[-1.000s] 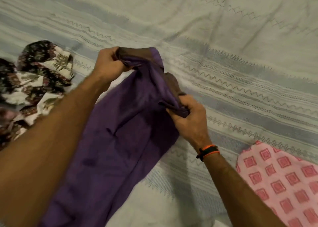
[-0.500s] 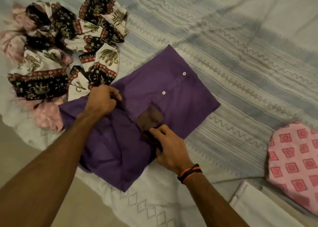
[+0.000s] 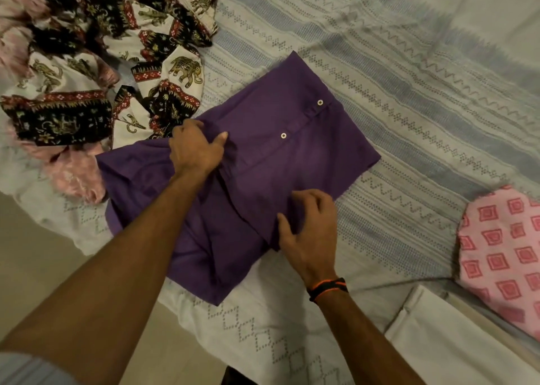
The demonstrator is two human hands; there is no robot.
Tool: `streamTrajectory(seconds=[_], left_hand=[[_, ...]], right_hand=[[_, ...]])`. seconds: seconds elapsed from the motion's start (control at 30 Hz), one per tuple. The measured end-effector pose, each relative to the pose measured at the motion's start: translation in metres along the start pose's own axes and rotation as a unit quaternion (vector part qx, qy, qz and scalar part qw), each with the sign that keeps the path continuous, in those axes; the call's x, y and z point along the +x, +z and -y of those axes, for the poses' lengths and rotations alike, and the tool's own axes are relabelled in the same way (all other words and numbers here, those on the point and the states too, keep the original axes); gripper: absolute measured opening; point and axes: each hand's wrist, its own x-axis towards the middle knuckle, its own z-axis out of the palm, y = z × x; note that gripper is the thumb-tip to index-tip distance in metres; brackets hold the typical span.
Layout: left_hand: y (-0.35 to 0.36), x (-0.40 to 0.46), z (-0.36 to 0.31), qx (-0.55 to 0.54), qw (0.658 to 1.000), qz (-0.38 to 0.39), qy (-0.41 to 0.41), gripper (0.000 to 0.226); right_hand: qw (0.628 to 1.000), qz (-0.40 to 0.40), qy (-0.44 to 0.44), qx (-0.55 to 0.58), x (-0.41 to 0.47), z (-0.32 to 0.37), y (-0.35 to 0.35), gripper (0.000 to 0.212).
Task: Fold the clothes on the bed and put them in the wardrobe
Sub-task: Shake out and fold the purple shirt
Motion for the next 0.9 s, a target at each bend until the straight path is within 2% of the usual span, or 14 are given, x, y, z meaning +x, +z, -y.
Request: streamTrajectory(seconds=[0.07, 0.13, 0.2, 0.27, 0.33, 0.43, 0.53, 0.6, 0.73, 0.8, 0.9], left_hand=[[-0.002, 0.006, -0.003, 0.032, 0.999, 0.016, -0.025, 0.063], [-0.007, 0.012, -0.006, 0.04, 0.997, 0.046, -0.045, 0.057], [-0.011, 0.018, -0.008, 0.005, 0.995, 0.067, -0.073, 0.054], [-0.016, 0.021, -0.01, -0.03, 0.992, 0.08, -0.09, 0.052], [-0.02, 0.024, -0.013, -0.062, 0.99, 0.095, -0.088, 0.041], [-0.024, 0.027, -0.015, -0.141, 0.979, 0.115, -0.093, 0.029], [-0.025, 0.033, -0.013, -0.16, 0.976, 0.115, -0.092, 0.022], [-0.029, 0.034, -0.016, -0.189, 0.973, 0.104, -0.087, 0.017], [-0.041, 0.037, -0.016, -0.26, 0.963, 0.046, -0.057, 0.014], [-0.041, 0.038, -0.007, -0.199, 0.979, 0.029, -0.037, 0.008], [-0.034, 0.031, 0.003, -0.04, 0.999, 0.0, -0.036, 0.029]], right_hand=[[0.995, -0.028, 0.085, -0.038, 0.001, -0.001, -0.001, 0.058], [0.979, -0.007, 0.202, 0.015, 0.001, 0.002, -0.002, 0.069], [0.949, 0.021, 0.298, 0.104, 0.0, 0.003, -0.004, 0.064], [0.913, 0.045, 0.365, 0.175, -0.002, 0.003, -0.002, 0.054], [0.879, 0.053, 0.418, 0.221, -0.004, -0.002, 0.005, 0.047], [0.84, 0.043, 0.456, 0.291, -0.008, -0.002, 0.011, 0.031], [0.804, 0.061, 0.456, 0.377, -0.01, 0.004, 0.008, 0.015], [0.789, 0.067, 0.433, 0.431, -0.01, 0.012, 0.003, 0.02], [0.806, 0.033, 0.381, 0.451, -0.011, 0.019, 0.0, 0.028], [0.824, 0.048, 0.38, 0.417, -0.015, 0.017, 0.004, 0.029], [0.874, 0.118, 0.382, 0.277, -0.018, 0.016, 0.007, 0.046]])
